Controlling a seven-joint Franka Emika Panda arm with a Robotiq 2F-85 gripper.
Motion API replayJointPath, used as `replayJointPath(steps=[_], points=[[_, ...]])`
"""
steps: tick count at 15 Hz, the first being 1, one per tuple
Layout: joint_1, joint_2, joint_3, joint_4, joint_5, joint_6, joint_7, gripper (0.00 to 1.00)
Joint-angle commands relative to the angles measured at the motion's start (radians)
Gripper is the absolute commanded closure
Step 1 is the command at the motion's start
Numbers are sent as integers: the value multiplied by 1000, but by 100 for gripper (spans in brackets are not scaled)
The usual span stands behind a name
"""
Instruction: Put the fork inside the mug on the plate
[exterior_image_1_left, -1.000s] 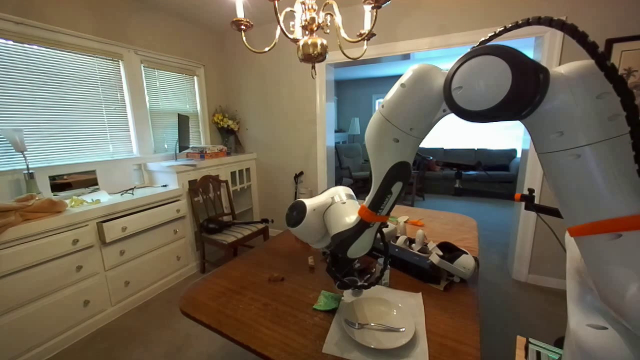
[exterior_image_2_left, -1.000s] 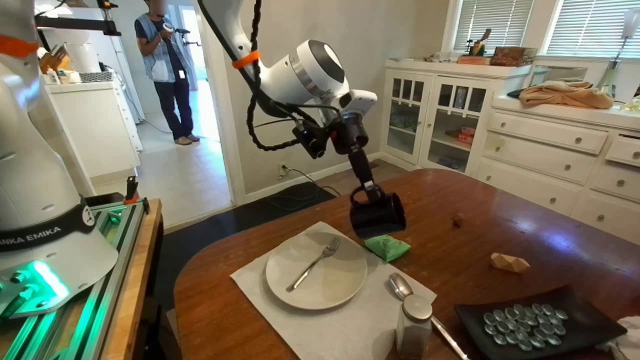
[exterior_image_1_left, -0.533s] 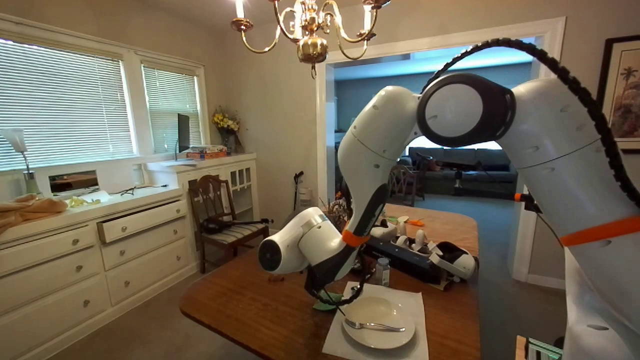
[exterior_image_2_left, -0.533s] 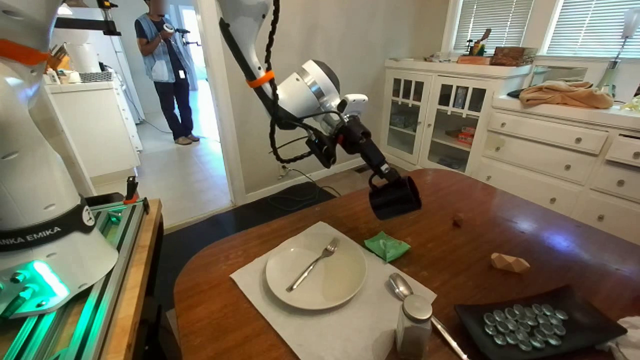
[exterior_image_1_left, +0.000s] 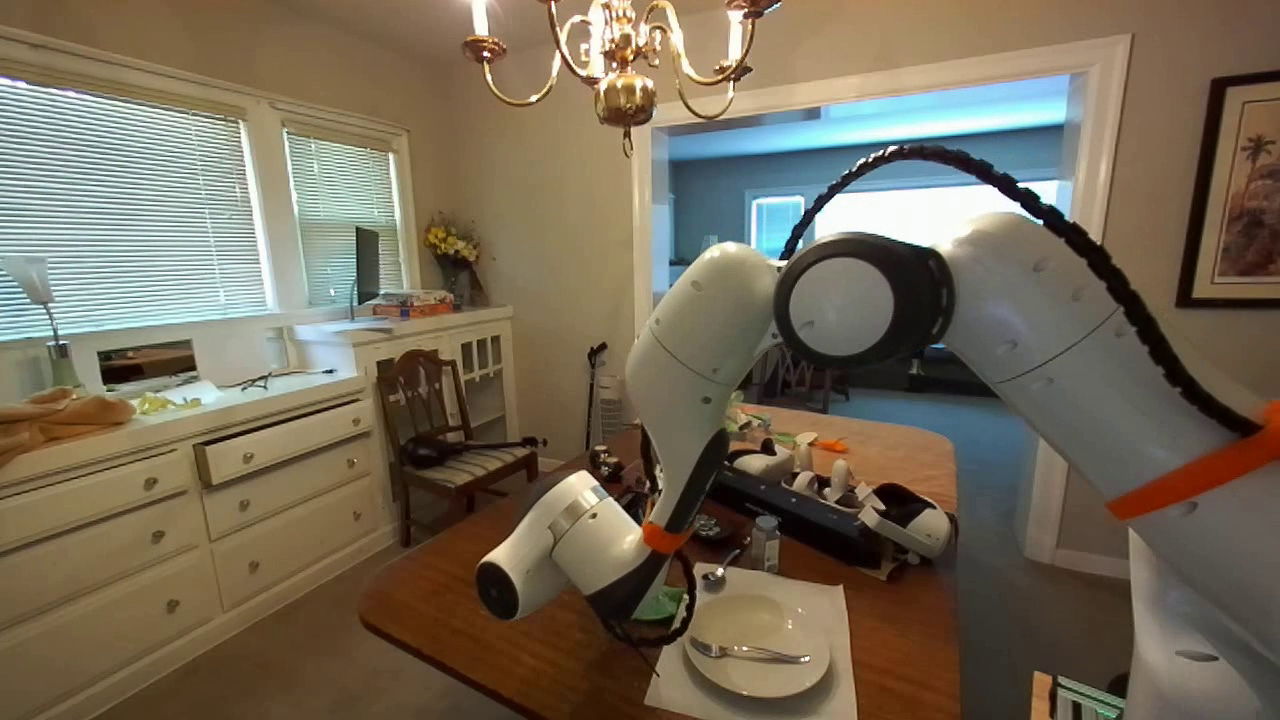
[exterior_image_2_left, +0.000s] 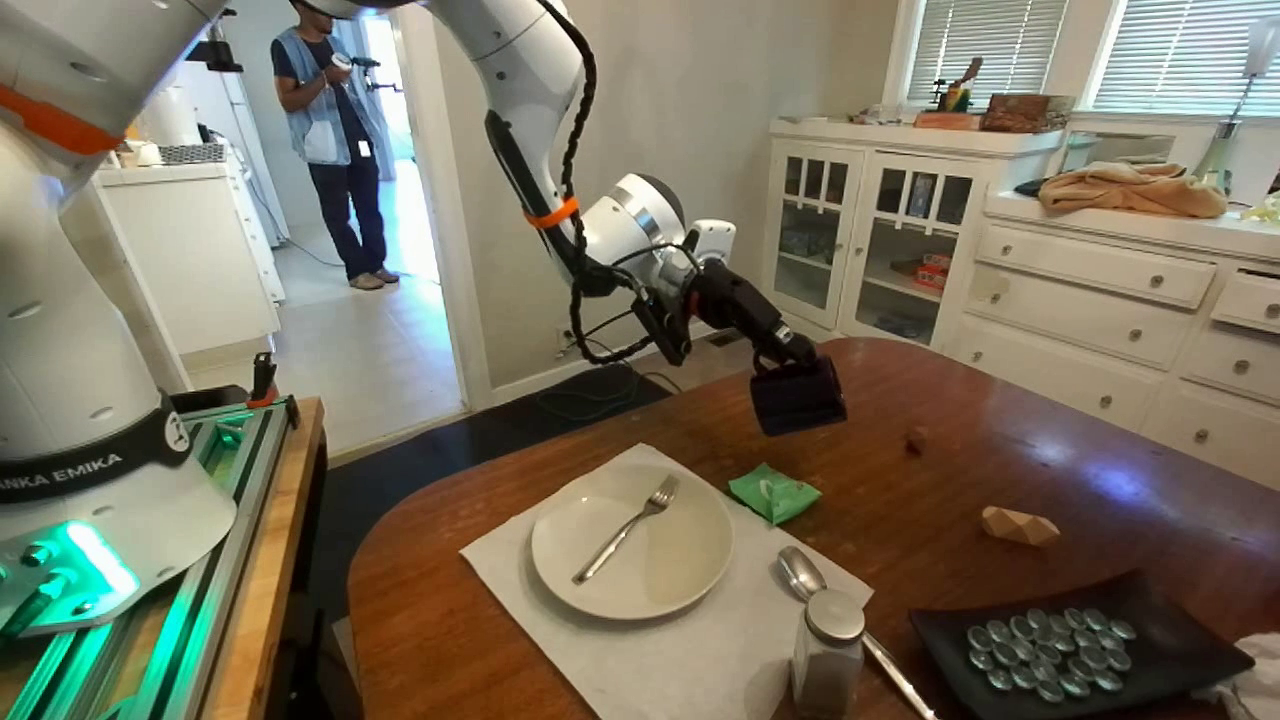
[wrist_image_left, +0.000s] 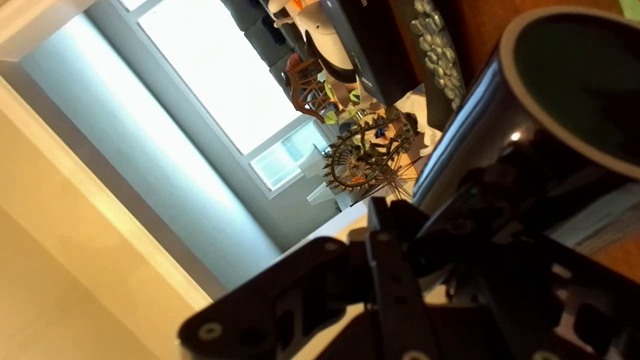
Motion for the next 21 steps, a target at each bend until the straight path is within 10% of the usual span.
replayJointPath(steps=[1,21], points=[[-35,72,33,89,-16,18,-19,97],[-91,244,31,353,-10,236,-69,97]])
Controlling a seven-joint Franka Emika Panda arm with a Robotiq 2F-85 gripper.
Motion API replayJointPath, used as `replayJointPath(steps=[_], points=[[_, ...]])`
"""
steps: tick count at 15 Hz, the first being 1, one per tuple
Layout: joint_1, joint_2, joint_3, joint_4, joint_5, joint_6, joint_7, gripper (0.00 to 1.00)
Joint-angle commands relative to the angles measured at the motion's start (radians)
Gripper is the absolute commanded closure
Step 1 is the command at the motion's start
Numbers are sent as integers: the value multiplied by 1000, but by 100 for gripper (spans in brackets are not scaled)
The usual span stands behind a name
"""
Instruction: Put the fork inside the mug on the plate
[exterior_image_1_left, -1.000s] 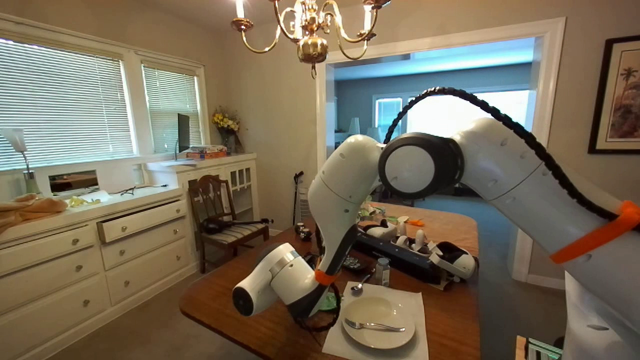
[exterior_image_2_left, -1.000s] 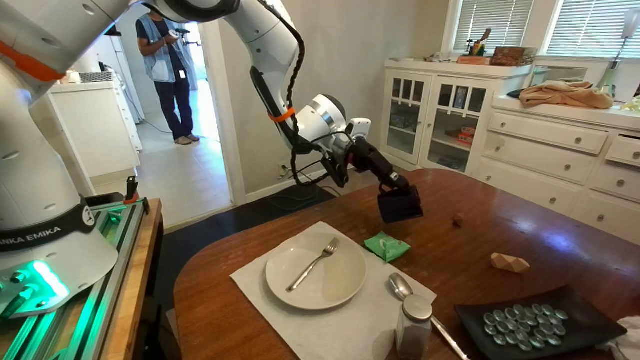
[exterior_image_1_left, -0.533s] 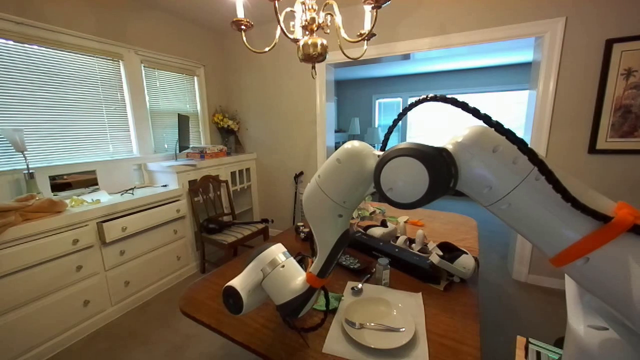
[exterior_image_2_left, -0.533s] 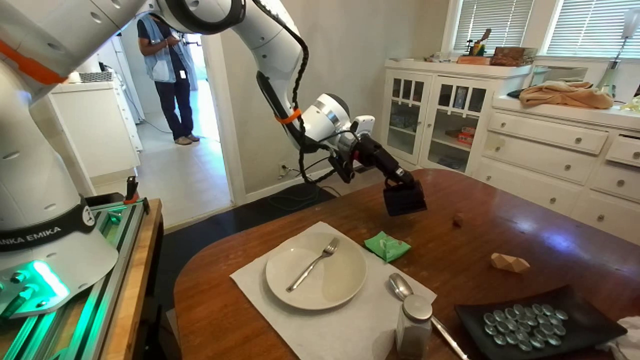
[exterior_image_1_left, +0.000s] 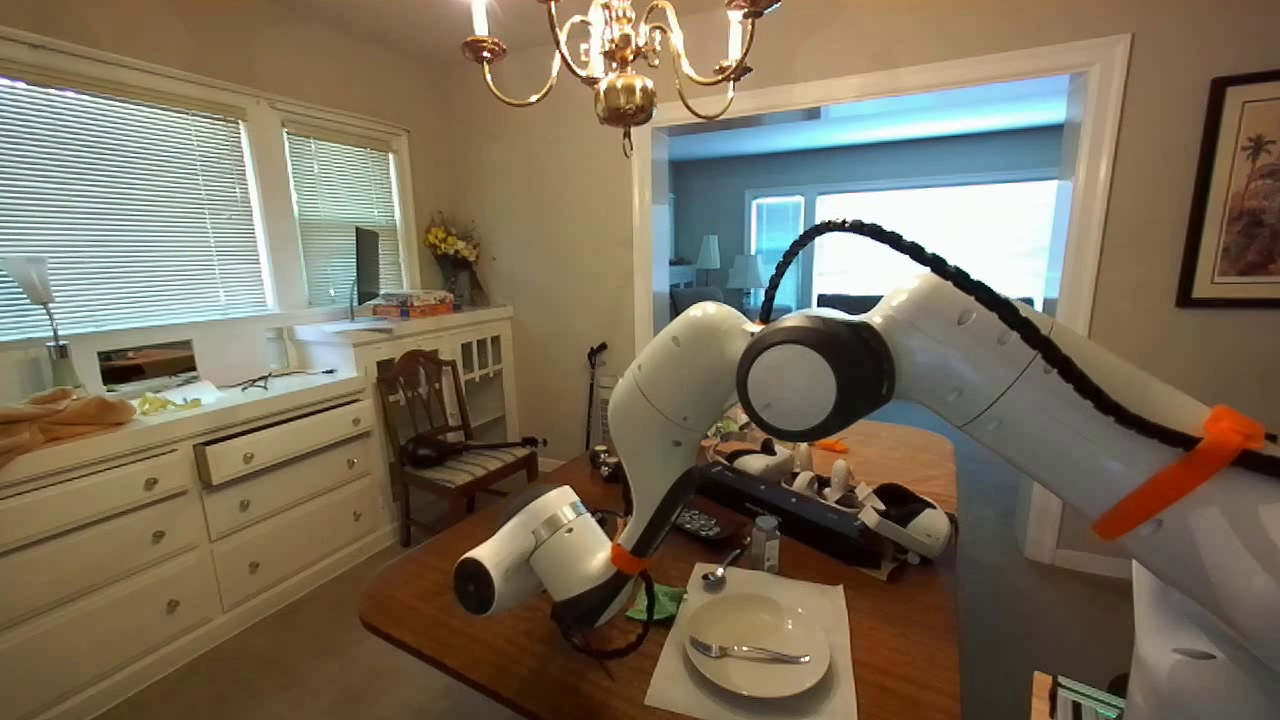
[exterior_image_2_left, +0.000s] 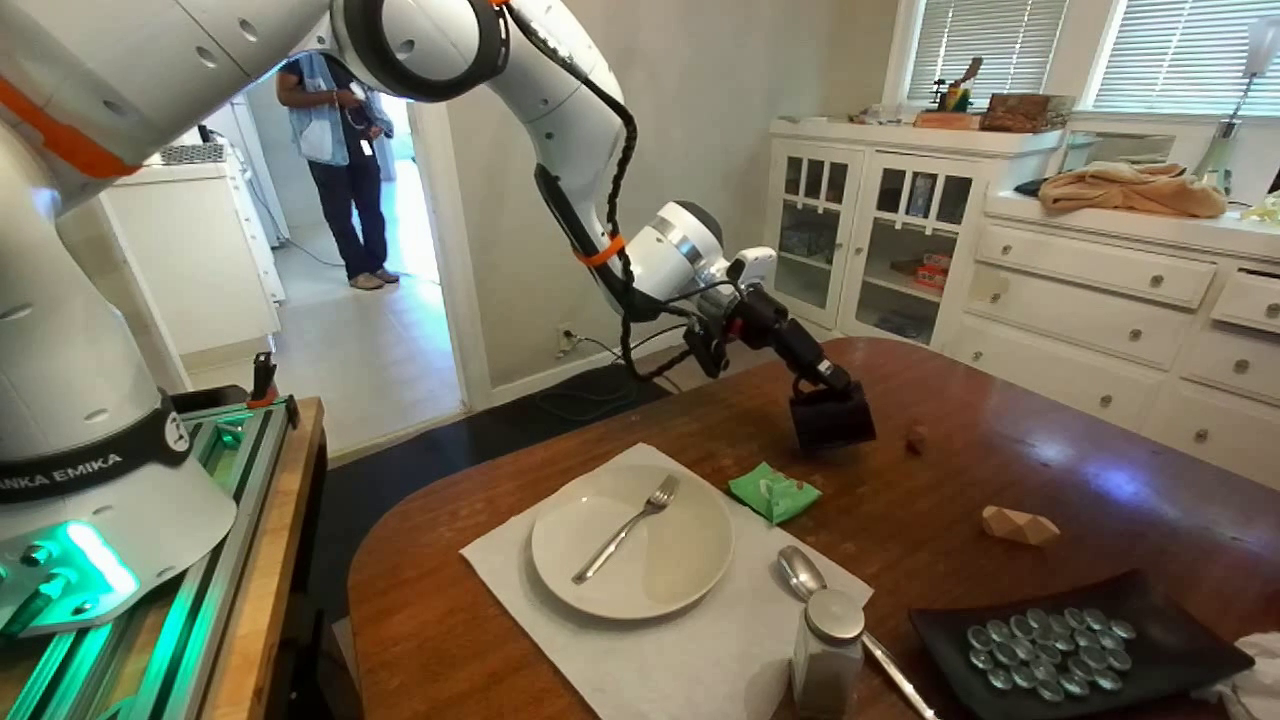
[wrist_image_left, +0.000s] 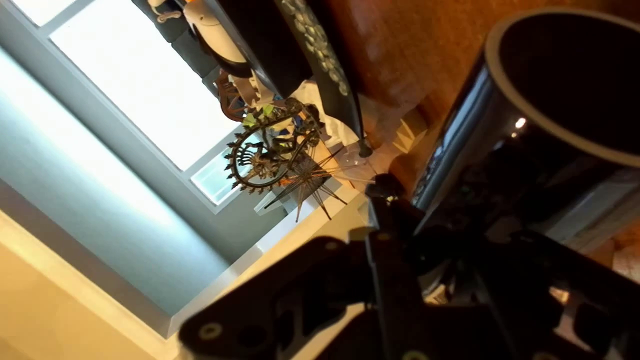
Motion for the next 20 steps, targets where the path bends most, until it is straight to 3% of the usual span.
replayJointPath(steps=[1,7,8,10,17,18,20], points=[[-32,30,2,47,6,94,-18,97],[-86,20,14,51,49,254,-52,95],[-92,16,15,50,59,280,-62,68],[-103,-5,23,35,87,345,-85,64],[-95,-118,14,-61,192,488,-94,11],[-94,-129,11,-76,205,504,-91,51],[-93,-149,3,-99,230,523,-91,47]])
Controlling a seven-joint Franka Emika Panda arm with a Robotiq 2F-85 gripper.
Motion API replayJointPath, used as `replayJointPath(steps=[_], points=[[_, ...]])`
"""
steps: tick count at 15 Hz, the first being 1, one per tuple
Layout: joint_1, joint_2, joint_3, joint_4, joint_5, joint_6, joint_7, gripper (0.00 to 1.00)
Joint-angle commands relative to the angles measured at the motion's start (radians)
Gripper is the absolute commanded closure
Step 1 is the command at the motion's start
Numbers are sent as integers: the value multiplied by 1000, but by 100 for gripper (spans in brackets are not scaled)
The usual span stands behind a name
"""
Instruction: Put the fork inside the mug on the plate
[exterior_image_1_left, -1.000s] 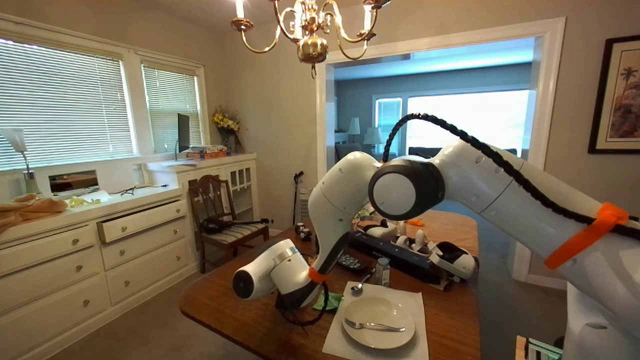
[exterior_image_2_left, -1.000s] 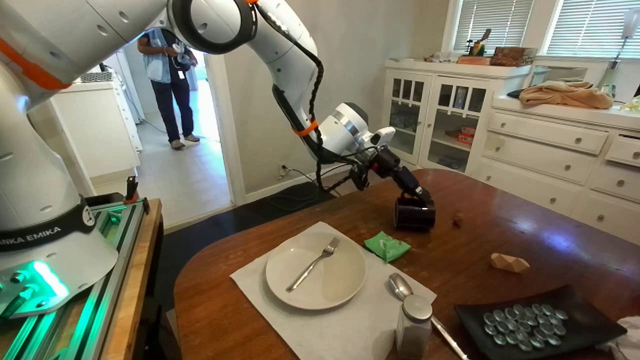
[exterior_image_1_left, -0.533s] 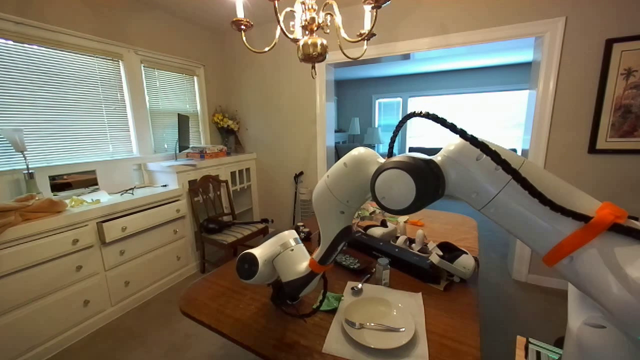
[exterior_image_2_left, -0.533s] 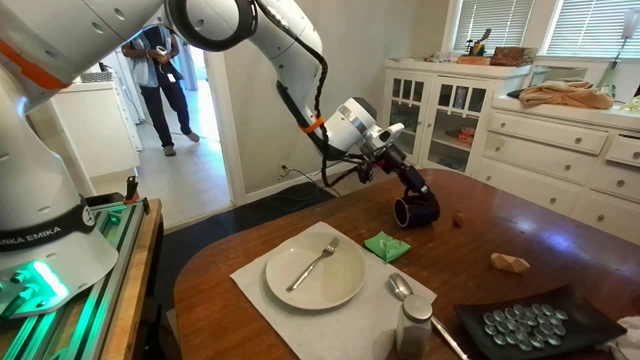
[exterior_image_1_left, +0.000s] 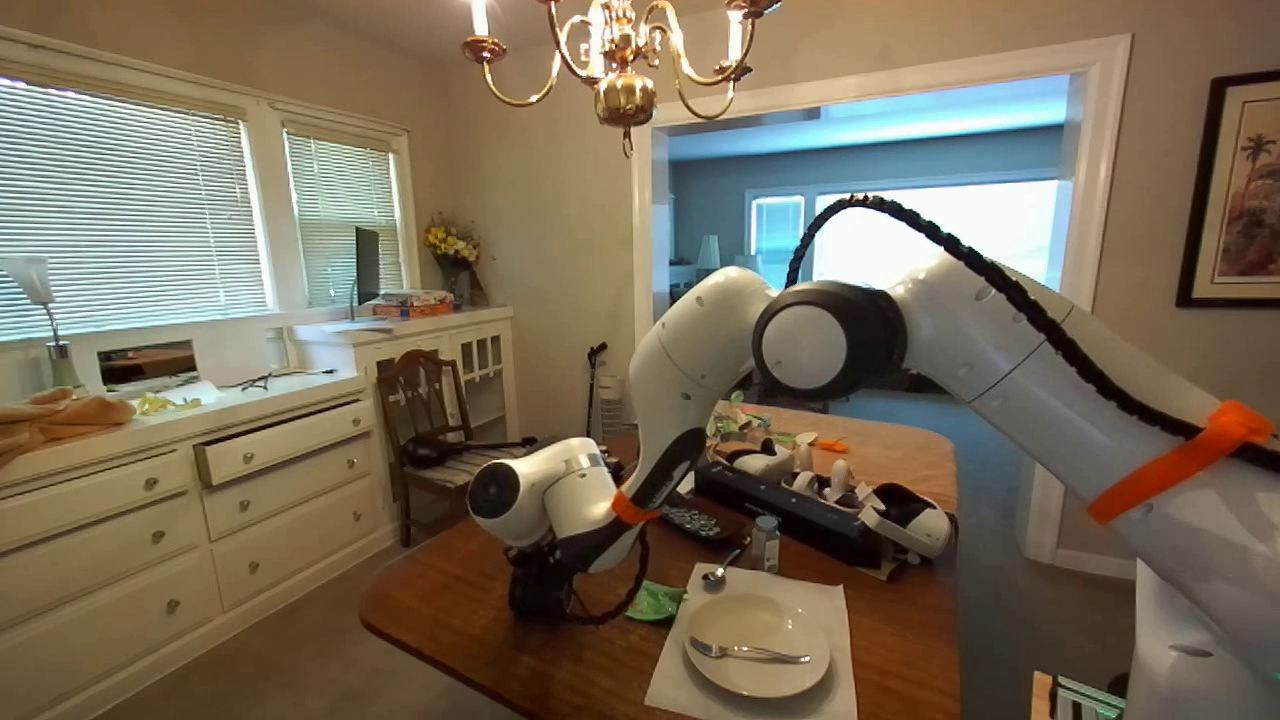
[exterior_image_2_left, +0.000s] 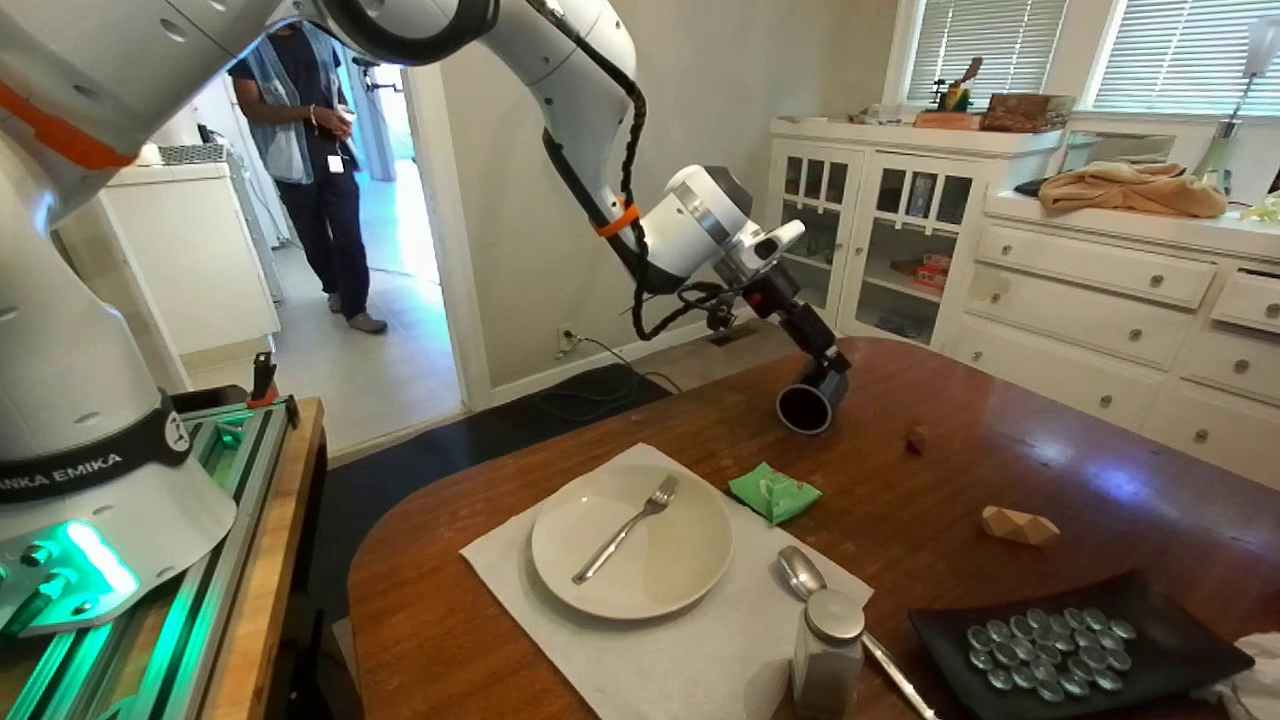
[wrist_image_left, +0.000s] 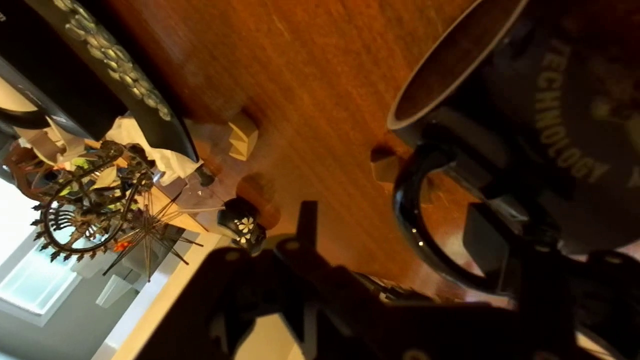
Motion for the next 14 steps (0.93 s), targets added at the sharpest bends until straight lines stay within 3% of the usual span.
replayJointPath(steps=[1,6,8,10,11,12,14], points=[[-2,-69,-14,-92,59,59,-1,55],[-2,-108,-31,-145,100,93,3,95],[-2,-124,-37,-168,108,111,3,100],[-3,-140,-38,-195,110,142,-5,100],[-11,-148,-32,-211,115,172,-24,74],[-14,-157,-30,-227,119,192,-35,72],[-49,-172,-8,-267,144,295,-130,60]])
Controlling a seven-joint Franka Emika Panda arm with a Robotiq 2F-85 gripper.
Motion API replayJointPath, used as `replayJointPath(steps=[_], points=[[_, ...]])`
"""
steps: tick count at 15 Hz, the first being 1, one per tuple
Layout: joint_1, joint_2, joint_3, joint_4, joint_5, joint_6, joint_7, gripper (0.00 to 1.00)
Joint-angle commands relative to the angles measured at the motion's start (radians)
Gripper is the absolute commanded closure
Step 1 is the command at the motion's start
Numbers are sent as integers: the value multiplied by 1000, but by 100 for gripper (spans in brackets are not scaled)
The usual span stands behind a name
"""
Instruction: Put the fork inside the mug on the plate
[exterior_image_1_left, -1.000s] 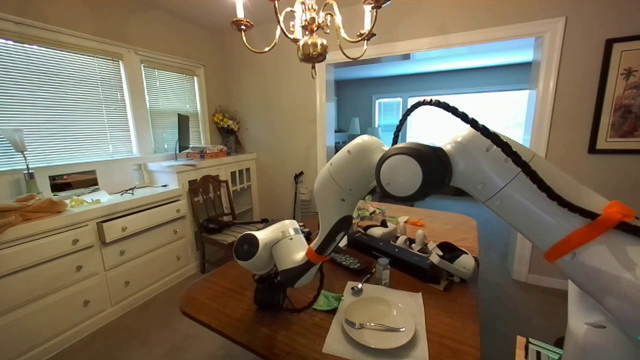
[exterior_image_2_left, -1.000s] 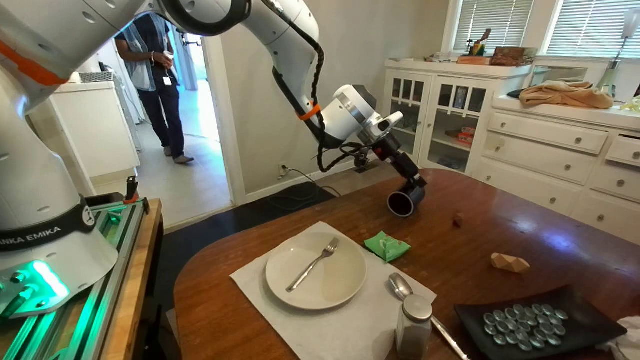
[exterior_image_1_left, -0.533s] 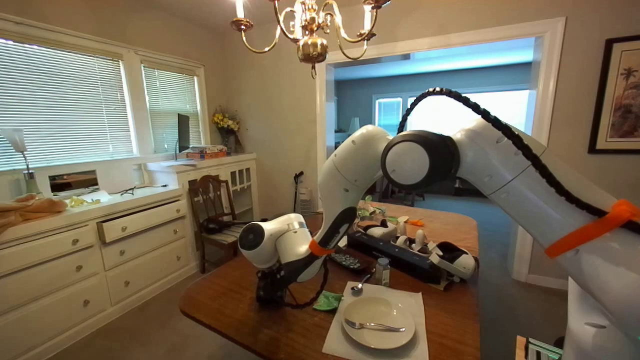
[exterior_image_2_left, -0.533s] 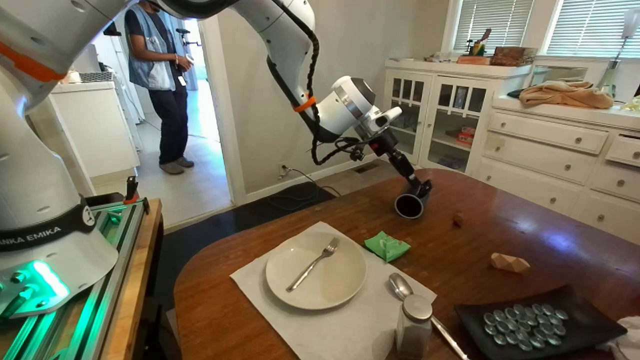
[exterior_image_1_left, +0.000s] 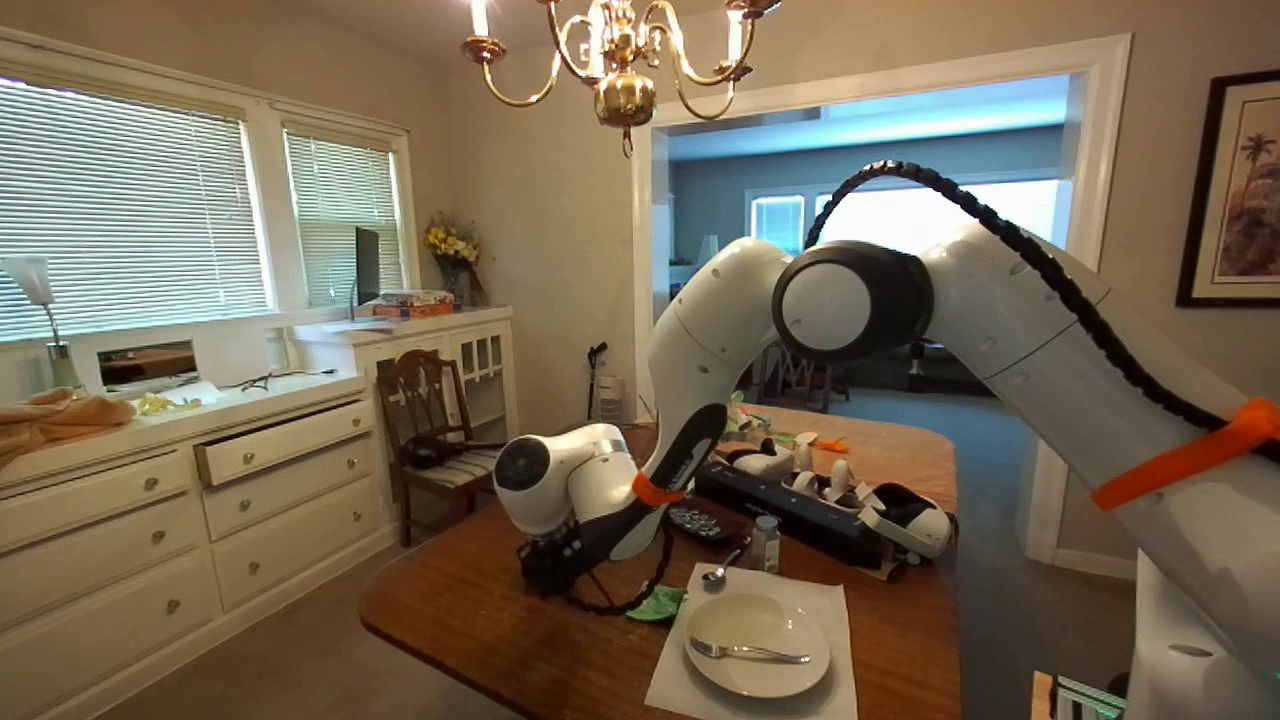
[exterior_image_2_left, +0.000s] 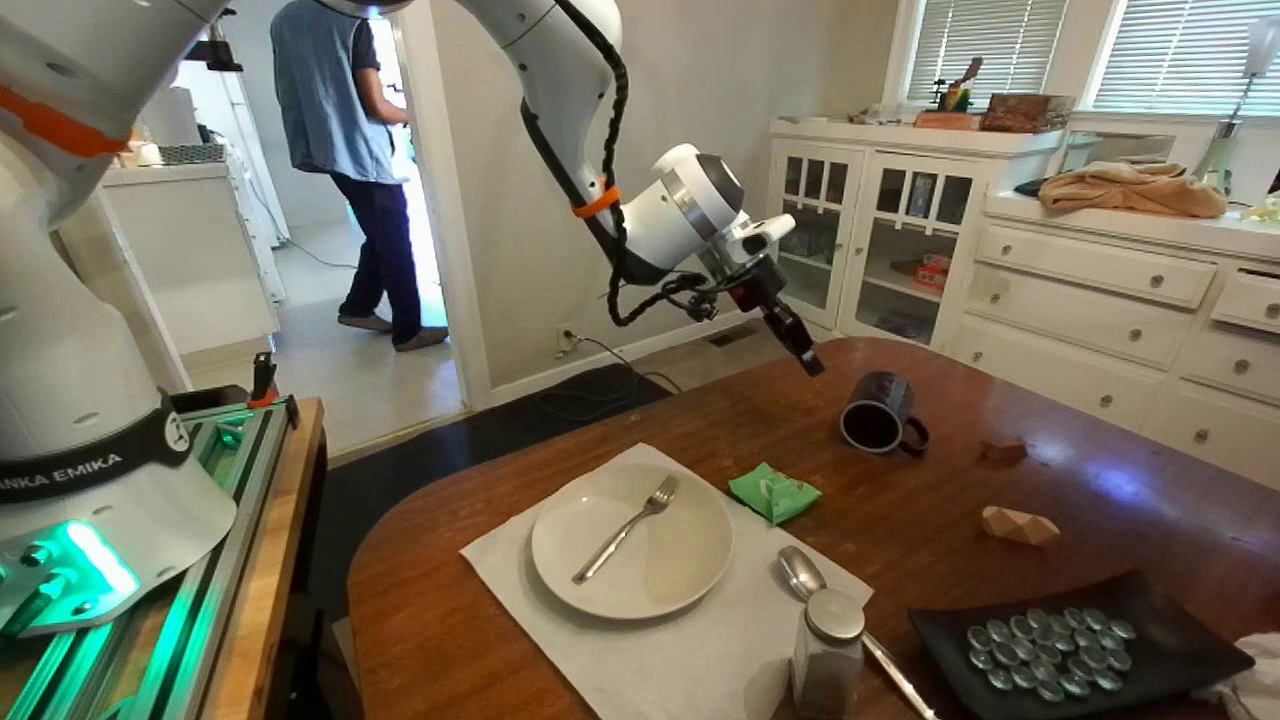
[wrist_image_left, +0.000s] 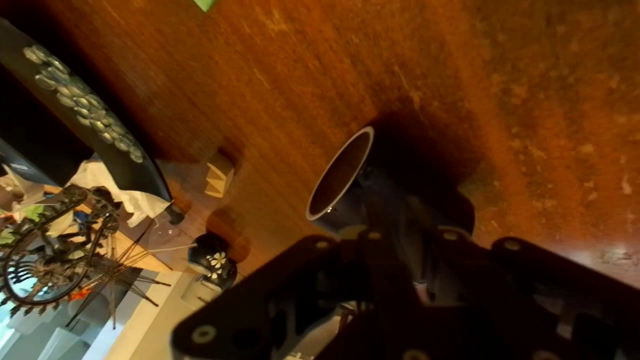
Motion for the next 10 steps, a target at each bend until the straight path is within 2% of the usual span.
replayJointPath(steps=[1,3,4,5,6,7,8,10], points=[[-45,-56,19,-107,61,168,-153,51],[-66,-69,26,-149,108,251,-273,35],[-114,-74,75,-167,113,261,-338,28],[-107,-87,63,-195,179,280,-429,20],[-168,-94,130,-215,182,261,-497,13],[-199,-109,166,-242,208,244,-573,5],[-241,-115,215,-259,229,224,-645,1],[-340,-143,329,-302,276,153,-791,0]])
